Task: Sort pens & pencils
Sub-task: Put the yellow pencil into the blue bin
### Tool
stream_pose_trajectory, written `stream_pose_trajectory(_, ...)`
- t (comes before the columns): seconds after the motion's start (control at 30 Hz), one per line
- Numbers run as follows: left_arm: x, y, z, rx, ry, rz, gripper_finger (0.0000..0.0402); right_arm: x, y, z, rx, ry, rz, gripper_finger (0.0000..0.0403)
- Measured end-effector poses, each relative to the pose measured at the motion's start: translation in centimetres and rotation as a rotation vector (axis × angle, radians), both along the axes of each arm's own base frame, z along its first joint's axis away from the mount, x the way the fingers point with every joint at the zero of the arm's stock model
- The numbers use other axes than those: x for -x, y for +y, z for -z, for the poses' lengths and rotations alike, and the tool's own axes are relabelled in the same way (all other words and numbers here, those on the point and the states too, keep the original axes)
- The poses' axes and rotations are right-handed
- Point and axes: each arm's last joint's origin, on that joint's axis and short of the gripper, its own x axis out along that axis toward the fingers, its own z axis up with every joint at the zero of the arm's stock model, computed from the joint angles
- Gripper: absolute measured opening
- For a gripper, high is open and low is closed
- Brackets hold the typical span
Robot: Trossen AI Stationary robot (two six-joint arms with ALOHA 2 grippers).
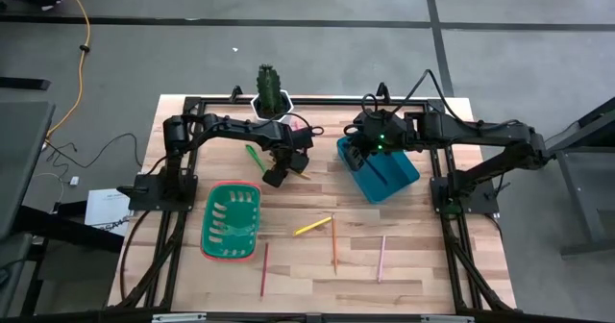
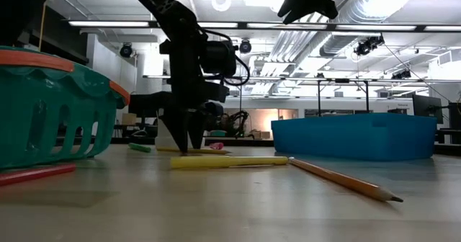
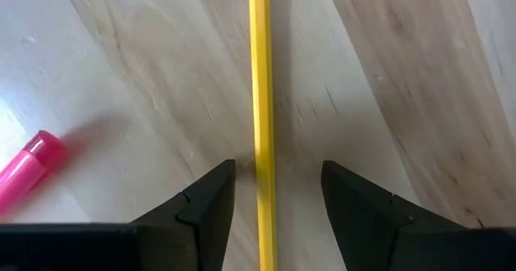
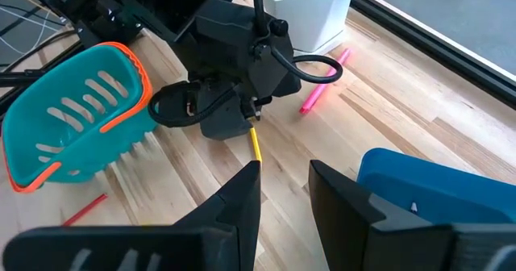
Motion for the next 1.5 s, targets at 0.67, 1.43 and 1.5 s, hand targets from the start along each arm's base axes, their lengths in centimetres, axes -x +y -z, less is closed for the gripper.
stream_pose_trajectory(0.67,0.16,-0.12,0.02,0.031,0.009,0.002,0.0175,0.02,0.0,0.02,0.009,0.007,-0.006,0.0099)
stream_pose_trajectory(1.43,0.12,-0.09,0.01,0.023,0.006,0.007,0.0047,0.02,-0.02,0.03,0.018,0.009,-0.008,0.0099)
stream_pose_trajectory(1.5,0.12,-0.09,0.01,0.023,0.006,0.007,0.0035,0.02,-0.02,0.03,0.018,0.009,-0.007,0.0099)
